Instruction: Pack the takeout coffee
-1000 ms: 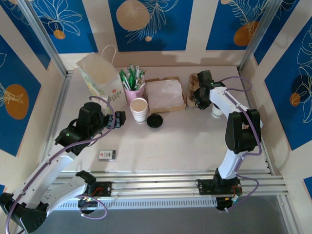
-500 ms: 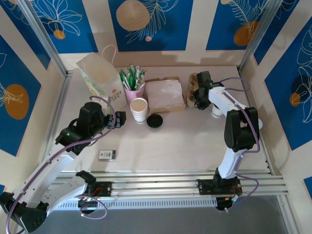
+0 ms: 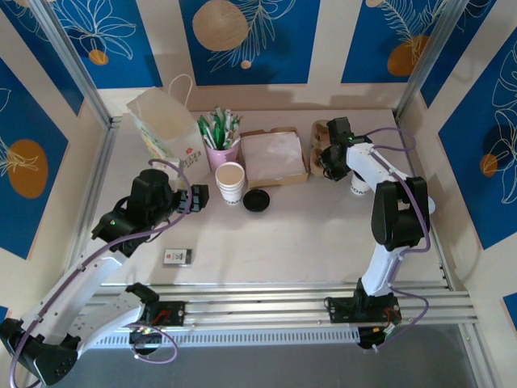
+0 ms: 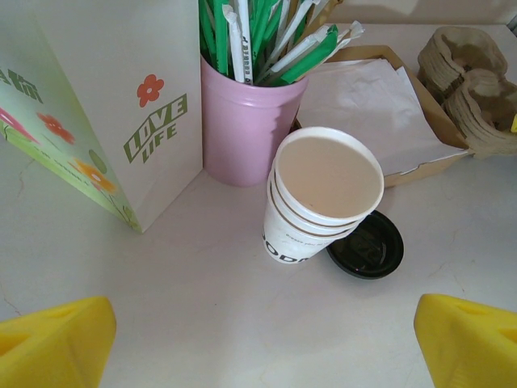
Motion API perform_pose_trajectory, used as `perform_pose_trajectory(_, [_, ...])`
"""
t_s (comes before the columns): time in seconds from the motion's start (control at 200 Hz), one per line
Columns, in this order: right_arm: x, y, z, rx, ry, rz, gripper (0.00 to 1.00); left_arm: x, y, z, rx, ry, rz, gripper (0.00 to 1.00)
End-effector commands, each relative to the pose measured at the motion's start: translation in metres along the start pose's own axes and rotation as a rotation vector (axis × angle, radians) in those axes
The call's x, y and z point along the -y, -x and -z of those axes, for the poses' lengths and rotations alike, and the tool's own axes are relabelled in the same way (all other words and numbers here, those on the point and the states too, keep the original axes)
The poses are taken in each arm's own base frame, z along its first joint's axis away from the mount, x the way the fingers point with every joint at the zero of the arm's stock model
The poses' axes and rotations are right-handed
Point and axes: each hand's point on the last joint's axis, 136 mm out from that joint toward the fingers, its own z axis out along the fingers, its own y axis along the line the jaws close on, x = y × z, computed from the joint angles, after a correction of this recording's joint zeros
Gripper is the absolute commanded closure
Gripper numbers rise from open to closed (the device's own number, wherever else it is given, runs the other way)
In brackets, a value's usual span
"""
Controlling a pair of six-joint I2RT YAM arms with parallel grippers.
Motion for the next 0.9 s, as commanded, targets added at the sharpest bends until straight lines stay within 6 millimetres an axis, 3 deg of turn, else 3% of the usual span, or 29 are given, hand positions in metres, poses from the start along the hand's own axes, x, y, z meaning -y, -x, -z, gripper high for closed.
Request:
perform_pose_trajectory(0.0, [-0.013,0.004,0.005,0.001,0.044,0.002,0.73,-0.001,0.001,-0.003,0.002,-0.003,-0.021,0.05])
perform_pose_trajectory(0.555, [-0.028,0.012,0.015,0.026,0.104,0.029,0.82,-0.001,0.000,-0.006,-0.006,-0.001,-0.026,0.05])
perform_pose_trajectory(0.89, [-0.046,0.020,0.043,0.079,0.169,0.066,0.89,-0.001,-0.001,-0.007,-0.011,-0.002,-0.026,0.05])
